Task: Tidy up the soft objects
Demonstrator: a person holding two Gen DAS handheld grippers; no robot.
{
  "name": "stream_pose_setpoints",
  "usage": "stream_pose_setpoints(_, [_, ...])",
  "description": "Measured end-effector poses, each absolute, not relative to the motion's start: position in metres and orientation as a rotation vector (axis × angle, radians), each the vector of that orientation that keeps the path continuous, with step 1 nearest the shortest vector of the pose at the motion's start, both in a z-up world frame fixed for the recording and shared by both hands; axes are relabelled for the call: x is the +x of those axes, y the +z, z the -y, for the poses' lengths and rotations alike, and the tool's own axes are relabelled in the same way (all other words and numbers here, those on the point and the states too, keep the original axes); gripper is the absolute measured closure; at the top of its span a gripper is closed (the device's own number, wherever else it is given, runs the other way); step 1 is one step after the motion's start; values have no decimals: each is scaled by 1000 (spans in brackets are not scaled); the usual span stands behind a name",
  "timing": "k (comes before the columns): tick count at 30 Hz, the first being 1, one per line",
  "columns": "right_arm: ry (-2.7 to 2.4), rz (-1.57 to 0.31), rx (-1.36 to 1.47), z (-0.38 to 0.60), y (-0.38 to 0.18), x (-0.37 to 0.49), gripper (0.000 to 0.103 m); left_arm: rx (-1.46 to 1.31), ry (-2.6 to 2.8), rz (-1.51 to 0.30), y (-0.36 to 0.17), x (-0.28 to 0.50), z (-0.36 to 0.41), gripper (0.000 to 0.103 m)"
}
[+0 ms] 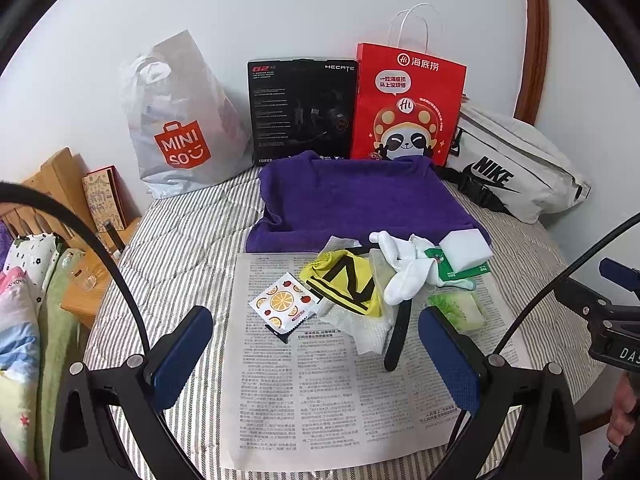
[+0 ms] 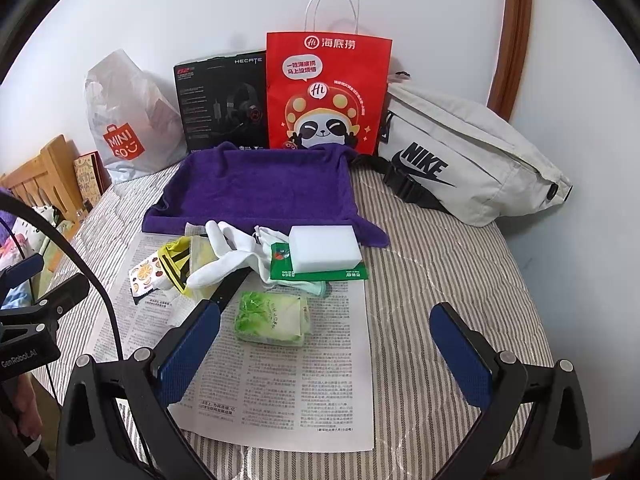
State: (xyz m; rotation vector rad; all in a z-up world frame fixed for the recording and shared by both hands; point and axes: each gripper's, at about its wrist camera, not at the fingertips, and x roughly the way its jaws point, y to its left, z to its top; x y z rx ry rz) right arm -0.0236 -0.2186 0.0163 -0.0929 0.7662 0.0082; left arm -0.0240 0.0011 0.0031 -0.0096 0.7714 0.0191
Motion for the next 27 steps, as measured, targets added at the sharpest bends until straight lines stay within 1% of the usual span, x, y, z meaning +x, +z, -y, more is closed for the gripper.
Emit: stream_pose_setpoints(27, [6,-762,-88,217,17,-26,0,-14,6,-773,6,-28,-2,0])
